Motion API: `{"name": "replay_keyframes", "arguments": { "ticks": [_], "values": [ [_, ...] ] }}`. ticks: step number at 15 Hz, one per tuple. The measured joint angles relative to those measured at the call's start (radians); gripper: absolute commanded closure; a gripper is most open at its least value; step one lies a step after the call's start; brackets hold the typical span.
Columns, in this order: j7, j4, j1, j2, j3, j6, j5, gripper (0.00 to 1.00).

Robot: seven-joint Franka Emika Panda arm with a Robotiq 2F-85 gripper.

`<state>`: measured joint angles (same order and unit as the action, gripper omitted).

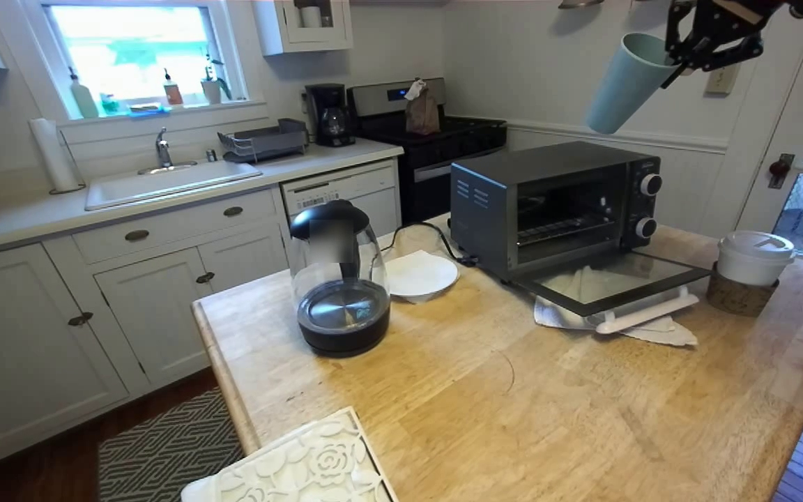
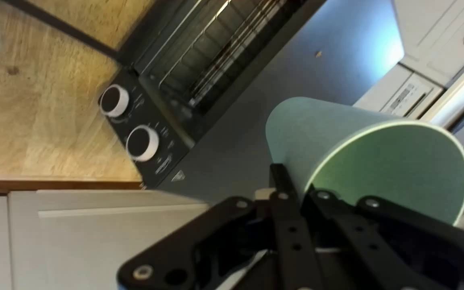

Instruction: Move the grey cup to the right

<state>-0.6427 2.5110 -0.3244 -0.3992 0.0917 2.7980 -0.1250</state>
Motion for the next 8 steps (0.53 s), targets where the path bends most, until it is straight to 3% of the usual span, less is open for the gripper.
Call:
{"name": "replay_keyframes", "arguments": {
  "ticks": [8],
  "values": [
    [-0.097,-0.184,-0.242,0.132,0.126,-0.038,0.008,0.99]
  ]
}}
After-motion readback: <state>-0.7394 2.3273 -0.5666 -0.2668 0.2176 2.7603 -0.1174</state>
